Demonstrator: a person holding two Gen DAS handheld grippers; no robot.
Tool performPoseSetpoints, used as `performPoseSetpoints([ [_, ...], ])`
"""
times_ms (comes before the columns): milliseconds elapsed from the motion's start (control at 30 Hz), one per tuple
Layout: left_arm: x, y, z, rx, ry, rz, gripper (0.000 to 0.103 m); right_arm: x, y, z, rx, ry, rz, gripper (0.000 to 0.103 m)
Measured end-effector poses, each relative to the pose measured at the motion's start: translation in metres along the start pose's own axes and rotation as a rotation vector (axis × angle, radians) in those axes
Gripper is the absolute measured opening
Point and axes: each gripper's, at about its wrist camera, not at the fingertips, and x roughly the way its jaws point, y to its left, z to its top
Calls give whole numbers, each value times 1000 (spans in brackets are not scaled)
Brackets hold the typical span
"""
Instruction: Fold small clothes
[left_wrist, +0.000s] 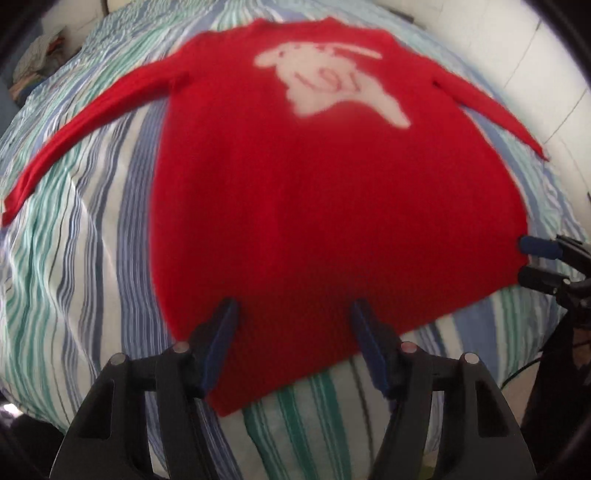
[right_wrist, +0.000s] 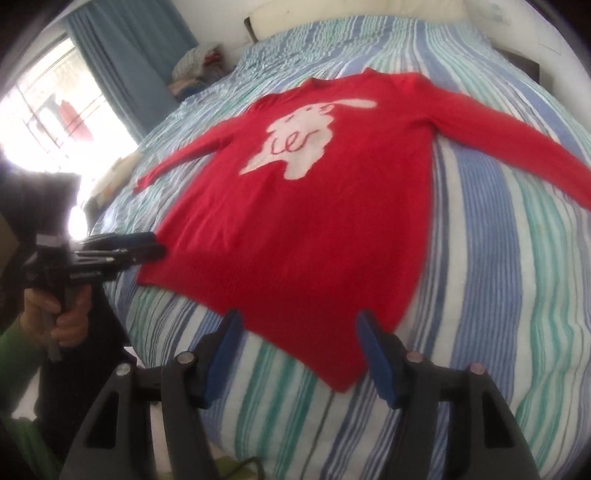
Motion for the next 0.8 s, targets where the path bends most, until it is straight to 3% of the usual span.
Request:
performPoseSetpoints([
  [33, -2, 3, -5, -13, -21, -8, 67, 13, -4, -3, -2, 42, -25, 63],
  [100, -14, 4, -12, -7, -20, -4, 68, 32, -17, -17, 34, 125, -62, 54],
  [167, -27, 4, -18, 4, -30, 7, 68, 20, -20, -27, 43, 89, -58, 53],
  [233, -41, 2, -18, 13, -63, 7, 71, 14, -21, -35, 43, 121, -96, 53],
  [367, -63, 1, 0, 6, -185, 3, 82, -15, -12, -32, 30, 16, -132, 53],
  [467, -57, 3, 25, -52, -244, -2, 84, -26, -5, -12, 19, -100, -149, 54],
  [600, -25, 4, 32, -123, -219, -28, 85, -3, -6, 9, 37, -139, -123, 54],
  [667, -2, 5, 20, -134, -155, -2, 85, 21, -12, 6, 51, -84, -132, 54],
  [700, 5, 5, 13, -128, -161, 3, 87, 32, -17, 1, 62, -53, -145, 55],
  [800, 4, -4, 9, -88, -187, 53, 100, 35, -16, -13, 33, -107, -158, 56],
])
